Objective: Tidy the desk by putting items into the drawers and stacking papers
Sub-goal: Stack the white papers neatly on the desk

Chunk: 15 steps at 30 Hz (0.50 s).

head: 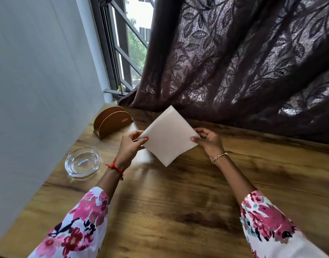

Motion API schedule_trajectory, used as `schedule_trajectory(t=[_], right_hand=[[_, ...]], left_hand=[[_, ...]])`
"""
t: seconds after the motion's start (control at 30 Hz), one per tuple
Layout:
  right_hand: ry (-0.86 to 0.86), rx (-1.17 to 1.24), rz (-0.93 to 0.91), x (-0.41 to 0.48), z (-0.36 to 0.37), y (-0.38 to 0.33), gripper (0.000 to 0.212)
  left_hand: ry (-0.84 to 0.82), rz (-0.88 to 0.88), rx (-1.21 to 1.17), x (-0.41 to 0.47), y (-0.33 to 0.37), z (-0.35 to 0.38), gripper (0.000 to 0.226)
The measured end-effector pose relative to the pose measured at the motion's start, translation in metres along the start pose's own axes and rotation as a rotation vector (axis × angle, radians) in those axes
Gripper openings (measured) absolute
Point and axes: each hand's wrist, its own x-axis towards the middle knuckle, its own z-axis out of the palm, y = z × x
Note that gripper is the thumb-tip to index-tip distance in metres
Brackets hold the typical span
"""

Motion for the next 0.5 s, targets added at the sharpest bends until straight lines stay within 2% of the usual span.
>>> schedule_trajectory(t=[0.07,0.2,0.27,0.37,0.43,0.5], right_hand=[[-0.01,-0.002,-0.008,-0.003,0.001,0.005,0.029],[0.03,0.029,0.01,-0.005,0.005,0.005,0.042],[0.092,0.154,0.046,-0.005,0.009,0.001,0.042],[0.15,0.441,0.199,-0.011,0.017,-0.004,0.018],[0.053,0.496,0.301,-0.021,0.023,-0.003,0.002],[-0.059,0.501,0.347,-0.029,0.029,0.0,0.01]], left_hand=[[-0.005,-0.002,0.018,-0.002,-0.006,0.001,0.017],[0.015,-0.038,0.038,-0.002,-0.011,0.001,0.018],[0.035,-0.095,-0.027,-0.001,-0.008,0.003,0.019],[0.059,-0.212,-0.188,0.001,-0.003,0.007,0.017],[0.07,-0.286,-0.259,0.003,-0.004,0.008,0.012],[0.06,-0.328,-0.309,0.003,-0.007,0.01,0.018]])
